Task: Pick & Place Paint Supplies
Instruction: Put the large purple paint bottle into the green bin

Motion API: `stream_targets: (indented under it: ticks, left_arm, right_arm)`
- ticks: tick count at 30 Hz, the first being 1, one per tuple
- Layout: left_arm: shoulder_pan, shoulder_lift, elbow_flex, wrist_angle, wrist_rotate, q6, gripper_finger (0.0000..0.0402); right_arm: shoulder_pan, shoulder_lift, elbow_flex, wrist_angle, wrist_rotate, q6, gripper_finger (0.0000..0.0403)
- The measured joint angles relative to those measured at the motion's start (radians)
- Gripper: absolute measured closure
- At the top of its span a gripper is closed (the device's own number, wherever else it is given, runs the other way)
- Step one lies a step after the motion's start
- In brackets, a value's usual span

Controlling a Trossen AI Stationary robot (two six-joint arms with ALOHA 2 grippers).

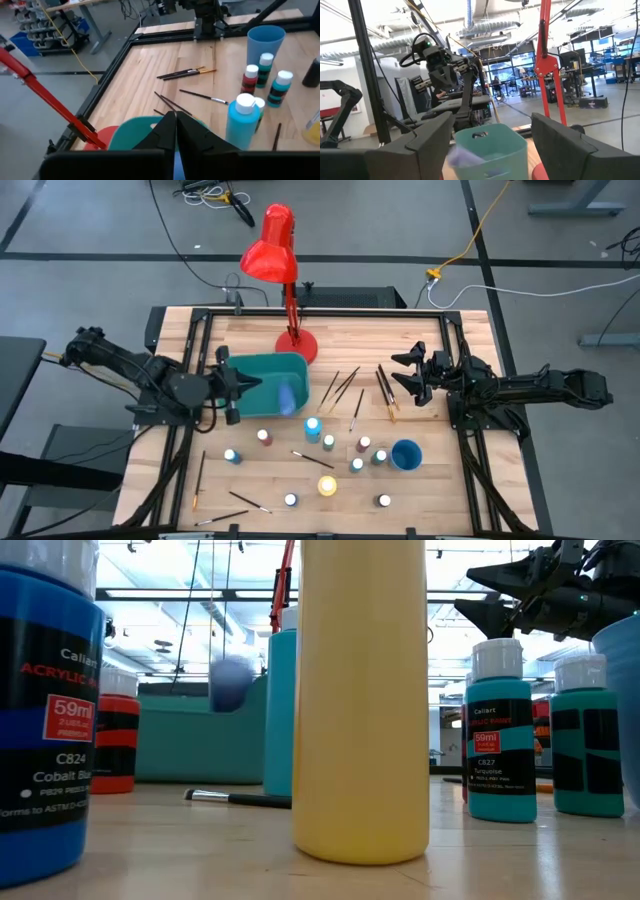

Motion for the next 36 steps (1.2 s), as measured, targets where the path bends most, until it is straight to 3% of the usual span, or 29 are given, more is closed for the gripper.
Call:
stream_targets:
  ticks: [5,10,19,23,31,36]
  left_arm:
    - [0.021,0.031,0.0,-0.016,0.045,-0.022,0.0349]
    - [0.044,0.079,0.0,-0.028,0.062,-0.046,0.0287]
    - [0.198,0.218,0.0,-0.044,0.173,-0.129,0.0193]
    - [0.31,0.315,-0.001,-0.052,0.217,-0.202,0.0179]
    - [0.486,0.522,-0.001,-0.017,0.493,-0.164,0.0181]
    - [0.547,0.644,-0.002,-0.003,0.574,-0.14,0.0181]
  right_arm:
    - [0.0,0.0,0.0,0.0,0.0,0.0,0.0129]
    - [0.0,0.0,0.0,0.0,0.0,0.0,0.0129]
    - [0.0,0.0,0.0,0.0,0.0,0.0,0.0129]
    - [0.0,0.0,0.0,-0.001,0.0,0.0,0.0129]
    - [0.0,0.0,0.0,-0.019,0.0,-0.001,0.0129]
    - [0.0,0.0,0.0,-0.032,0.0,-0.001,0.0129]
